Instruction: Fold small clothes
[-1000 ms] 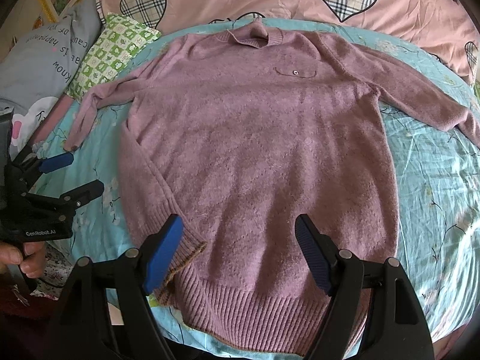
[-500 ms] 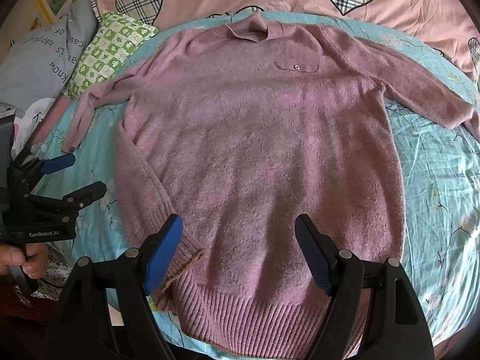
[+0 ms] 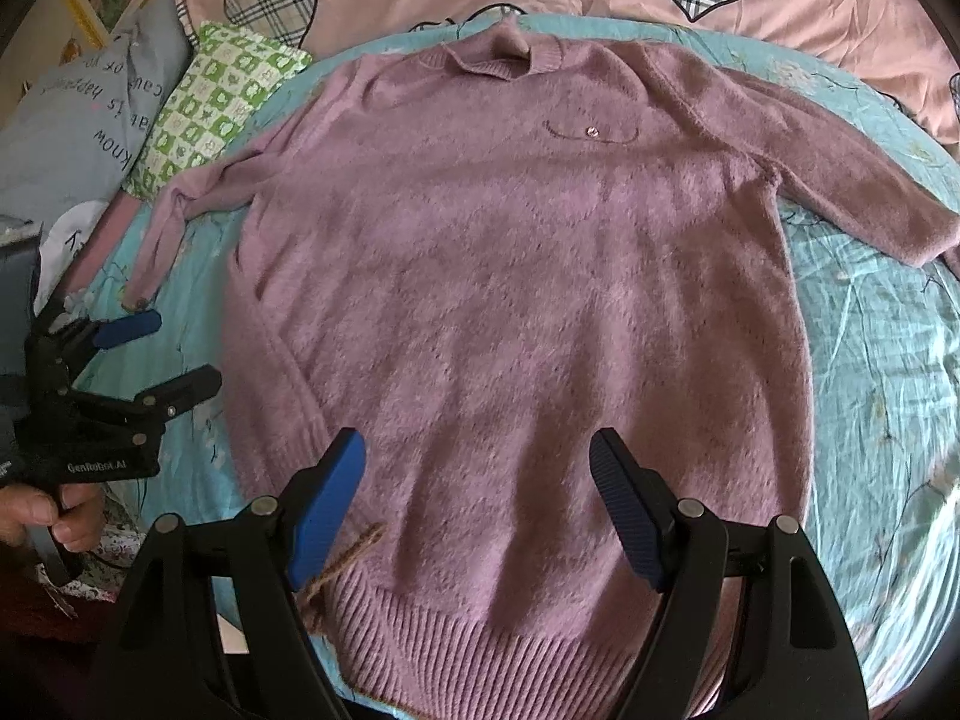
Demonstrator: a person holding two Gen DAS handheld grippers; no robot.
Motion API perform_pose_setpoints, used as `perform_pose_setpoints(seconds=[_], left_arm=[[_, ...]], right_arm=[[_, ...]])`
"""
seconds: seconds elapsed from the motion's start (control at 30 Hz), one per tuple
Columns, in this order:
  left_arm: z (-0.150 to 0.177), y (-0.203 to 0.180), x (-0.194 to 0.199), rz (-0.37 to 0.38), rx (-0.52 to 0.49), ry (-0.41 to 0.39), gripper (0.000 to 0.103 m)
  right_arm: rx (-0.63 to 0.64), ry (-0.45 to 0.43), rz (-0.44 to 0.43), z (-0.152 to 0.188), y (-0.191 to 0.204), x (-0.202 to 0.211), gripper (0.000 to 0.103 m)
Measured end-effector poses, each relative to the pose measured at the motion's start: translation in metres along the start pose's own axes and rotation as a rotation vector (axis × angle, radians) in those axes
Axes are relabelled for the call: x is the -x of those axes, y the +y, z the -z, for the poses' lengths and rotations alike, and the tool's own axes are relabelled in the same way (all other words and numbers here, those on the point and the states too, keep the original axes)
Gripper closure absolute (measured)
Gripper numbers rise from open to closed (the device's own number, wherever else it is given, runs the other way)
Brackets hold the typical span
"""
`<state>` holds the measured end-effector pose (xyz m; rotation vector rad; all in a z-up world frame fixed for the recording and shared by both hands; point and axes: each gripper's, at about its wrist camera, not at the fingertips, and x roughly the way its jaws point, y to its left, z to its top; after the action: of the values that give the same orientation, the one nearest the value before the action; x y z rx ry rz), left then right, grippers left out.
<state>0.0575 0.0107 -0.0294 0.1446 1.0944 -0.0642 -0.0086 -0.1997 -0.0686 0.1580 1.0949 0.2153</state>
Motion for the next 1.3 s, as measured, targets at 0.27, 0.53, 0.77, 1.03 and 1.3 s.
perform_pose_setpoints(seconds=[0.27,0.53,0.77,1.03,1.3], left_arm=[[-0.051,0.019,-0.018,0.034,0.023,-0.015,0.004],[-0.118,0.055,-0.043,0.077,0.101,-0.012,0.004],[-0.188,0.079,-0.069,0.084,0.07,-0.042,0.004],[-0.264,0.092,-0.103,0.139,-0.017,-0.055,0.003],[-0.329,0.116,-0.156,0.127,-0.104,0.01,0.004]], right_arm=[[0.013,-0.052,-0.018,-0.059,-0.03,-0.001,0.025],[0.028,-0.078,-0.031,-0.131,-0.067,-0.009,0.025],[0.107,-0.067,-0.004,-0.194,-0.088,-0.031,0.025],[0.173,-0.05,0.012,-0.269,-0.126,-0.057,0.025],[0.258,-0.022,-0.027,-0.333,-0.151,-0.095,0.026]])
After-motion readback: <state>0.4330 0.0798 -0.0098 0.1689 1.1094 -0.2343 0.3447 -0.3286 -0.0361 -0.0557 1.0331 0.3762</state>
